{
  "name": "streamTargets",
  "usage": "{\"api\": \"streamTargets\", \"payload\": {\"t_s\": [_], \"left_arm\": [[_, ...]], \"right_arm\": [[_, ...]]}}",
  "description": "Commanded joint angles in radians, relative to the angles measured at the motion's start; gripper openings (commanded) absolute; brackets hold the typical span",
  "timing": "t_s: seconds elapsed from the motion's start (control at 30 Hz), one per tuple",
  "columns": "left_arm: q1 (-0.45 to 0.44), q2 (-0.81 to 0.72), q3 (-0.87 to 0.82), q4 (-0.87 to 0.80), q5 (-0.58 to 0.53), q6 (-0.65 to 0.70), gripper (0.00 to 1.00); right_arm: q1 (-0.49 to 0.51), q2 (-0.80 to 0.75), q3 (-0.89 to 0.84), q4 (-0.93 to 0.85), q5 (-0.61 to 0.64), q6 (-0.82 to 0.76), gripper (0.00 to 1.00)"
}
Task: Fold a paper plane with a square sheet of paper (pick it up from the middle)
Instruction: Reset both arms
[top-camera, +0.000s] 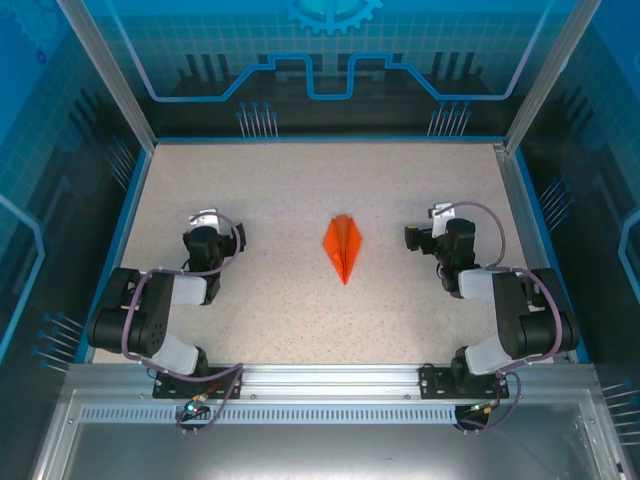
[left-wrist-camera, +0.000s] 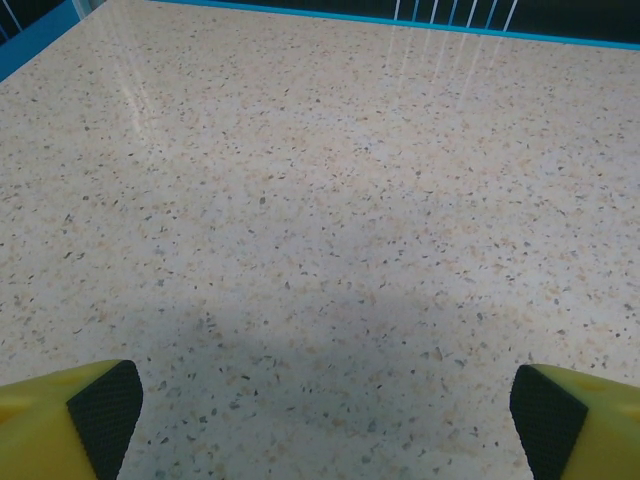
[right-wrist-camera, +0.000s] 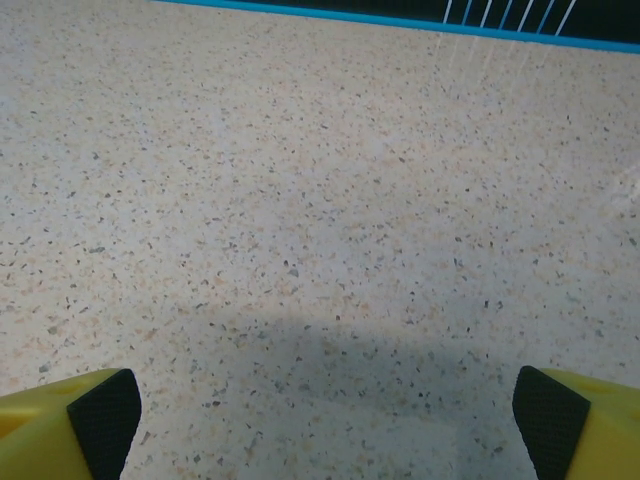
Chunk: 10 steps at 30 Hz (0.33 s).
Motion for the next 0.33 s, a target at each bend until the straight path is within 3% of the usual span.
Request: {"api": "streamTargets", "payload": {"t_s": [0.0,0.3], "left_arm": [[-0.003,0.000,0.019,0.043,0.006,0.026,0.99],[0.021,-0.002,0.021,0.031,0.070,0.019,0.99]], "right_arm": [[-0.005,0.002,-0.004,0.059,-0.016,-0.015,0.99],[-0.006,0.002,-0.005,0.060,-0.016,-0.014,0.99]]}}
